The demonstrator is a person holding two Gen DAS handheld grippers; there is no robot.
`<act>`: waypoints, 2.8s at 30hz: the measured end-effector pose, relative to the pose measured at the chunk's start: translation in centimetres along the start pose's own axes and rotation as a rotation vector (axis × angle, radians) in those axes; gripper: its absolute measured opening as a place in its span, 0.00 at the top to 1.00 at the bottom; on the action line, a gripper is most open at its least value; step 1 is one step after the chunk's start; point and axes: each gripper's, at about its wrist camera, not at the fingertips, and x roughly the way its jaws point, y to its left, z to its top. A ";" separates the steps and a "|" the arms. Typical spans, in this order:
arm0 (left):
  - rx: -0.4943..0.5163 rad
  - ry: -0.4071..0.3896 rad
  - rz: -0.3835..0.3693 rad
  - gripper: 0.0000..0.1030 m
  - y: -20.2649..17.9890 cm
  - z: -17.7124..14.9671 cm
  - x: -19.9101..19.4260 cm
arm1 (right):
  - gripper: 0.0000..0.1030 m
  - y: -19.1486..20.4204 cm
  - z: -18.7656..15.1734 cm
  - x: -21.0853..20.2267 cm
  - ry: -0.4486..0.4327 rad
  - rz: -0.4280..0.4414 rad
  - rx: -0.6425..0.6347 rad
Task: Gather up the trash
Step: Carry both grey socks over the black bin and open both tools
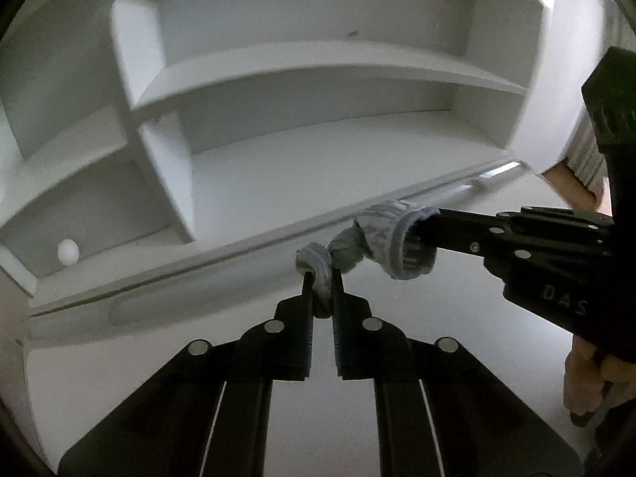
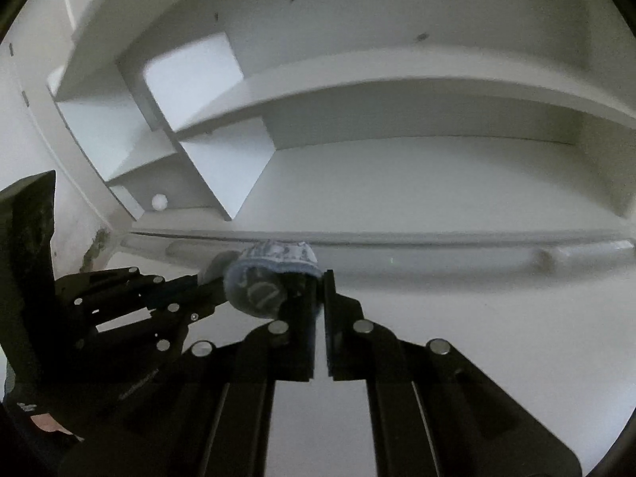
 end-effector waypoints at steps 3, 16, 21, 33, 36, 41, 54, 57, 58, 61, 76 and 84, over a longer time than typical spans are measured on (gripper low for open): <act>0.058 -0.022 -0.020 0.93 -4.7 -0.7 -2.2 | 0.96 -1.8 -2.6 -5.8 -0.038 -0.044 0.028; 0.458 -0.080 -0.400 0.93 -37.3 -7.6 -9.9 | 0.96 -16.6 -23.9 -34.1 -0.174 -0.428 0.403; 0.579 -0.036 -0.539 0.93 -47.5 -11.9 -10.7 | 0.96 -21.1 -33.0 -41.2 -0.188 -0.563 0.580; 0.742 0.129 -0.651 0.93 -61.6 -19.2 -3.9 | 0.96 -29.0 -46.6 -43.3 -0.052 -0.705 0.791; 0.766 0.175 -0.642 0.93 -64.2 -20.4 -1.6 | 0.96 -30.3 -48.0 -41.2 -0.017 -0.708 0.821; 0.771 0.255 -0.637 0.93 -64.8 -22.5 2.1 | 0.96 -31.9 -49.7 -38.7 0.039 -0.700 0.853; 0.795 0.336 -0.654 0.93 -67.0 -25.6 5.5 | 0.96 -35.0 -52.1 -37.1 0.083 -0.702 0.930; 0.795 0.339 -0.666 0.93 -67.4 -25.8 5.9 | 0.96 -35.2 -52.4 -37.2 0.081 -0.704 0.939; 0.797 0.340 -0.668 0.93 -67.4 -25.7 5.9 | 0.96 -35.3 -52.5 -37.2 0.078 -0.703 0.943; 0.803 0.341 -0.675 0.93 -67.4 -25.7 6.0 | 0.96 -35.5 -52.6 -37.3 0.072 -0.697 0.952; 0.792 0.351 -0.681 0.50 -67.8 -26.0 7.1 | 0.65 -36.5 -53.7 -37.9 0.040 -0.673 1.020; 0.777 0.362 -0.659 0.48 -67.0 -25.8 7.5 | 0.32 -36.4 -53.3 -38.3 0.005 -0.684 1.003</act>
